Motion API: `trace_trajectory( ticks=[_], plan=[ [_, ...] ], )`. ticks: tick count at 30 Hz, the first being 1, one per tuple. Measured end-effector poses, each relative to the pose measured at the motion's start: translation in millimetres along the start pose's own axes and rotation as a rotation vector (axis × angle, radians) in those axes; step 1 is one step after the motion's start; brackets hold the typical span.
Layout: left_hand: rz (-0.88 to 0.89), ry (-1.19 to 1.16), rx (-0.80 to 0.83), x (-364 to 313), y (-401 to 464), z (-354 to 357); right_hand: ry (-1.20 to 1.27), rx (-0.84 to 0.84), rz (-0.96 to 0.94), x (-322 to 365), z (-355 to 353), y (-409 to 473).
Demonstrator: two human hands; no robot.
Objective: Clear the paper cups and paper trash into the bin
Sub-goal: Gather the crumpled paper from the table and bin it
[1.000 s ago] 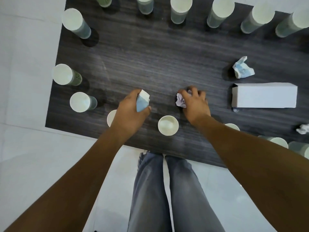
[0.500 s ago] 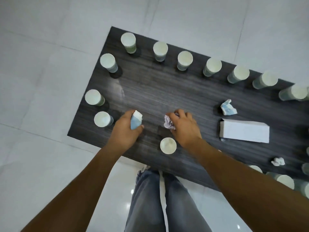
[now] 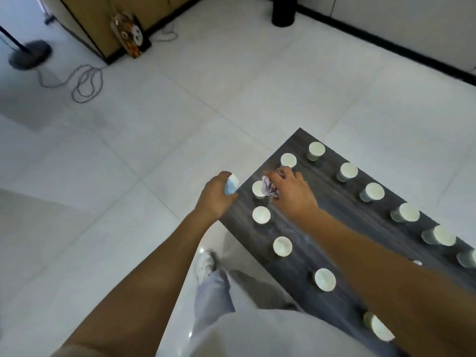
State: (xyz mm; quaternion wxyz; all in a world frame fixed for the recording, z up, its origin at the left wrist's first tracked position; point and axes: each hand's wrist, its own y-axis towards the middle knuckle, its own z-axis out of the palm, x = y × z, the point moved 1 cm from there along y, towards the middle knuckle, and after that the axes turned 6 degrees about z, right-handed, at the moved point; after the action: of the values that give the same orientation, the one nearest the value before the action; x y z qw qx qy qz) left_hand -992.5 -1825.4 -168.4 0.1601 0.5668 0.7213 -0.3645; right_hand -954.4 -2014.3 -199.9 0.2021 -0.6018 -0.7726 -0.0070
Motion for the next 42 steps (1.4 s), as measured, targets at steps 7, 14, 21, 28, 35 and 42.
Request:
trace_trajectory(
  ticks=[7, 14, 21, 28, 35, 42],
  plan=[
    [0.082, 0.008, -0.033, 79, 59, -152, 0.113, -0.058, -0.027, 151, -8, 121],
    [0.127, 0.029, -0.1, 120, 143, -272, 0.204, -0.076, -0.056, 242, -19, 227],
    [0.219, 0.044, -0.064, 109, 271, -325, 0.213, -0.153, -0.021, 257, -55, 360],
    [0.282, 0.105, -0.03, 52, 452, -386, 0.252, -0.198, 0.046, 242, -113, 536],
    [0.369, 0.038, -0.014, -21, 620, -425, 0.251, -0.243, 0.118, 208, -184, 668],
    [0.405, -0.022, 0.04, -80, 808, -449, 0.23, -0.286, 0.205, 164, -241, 835]
  ],
)
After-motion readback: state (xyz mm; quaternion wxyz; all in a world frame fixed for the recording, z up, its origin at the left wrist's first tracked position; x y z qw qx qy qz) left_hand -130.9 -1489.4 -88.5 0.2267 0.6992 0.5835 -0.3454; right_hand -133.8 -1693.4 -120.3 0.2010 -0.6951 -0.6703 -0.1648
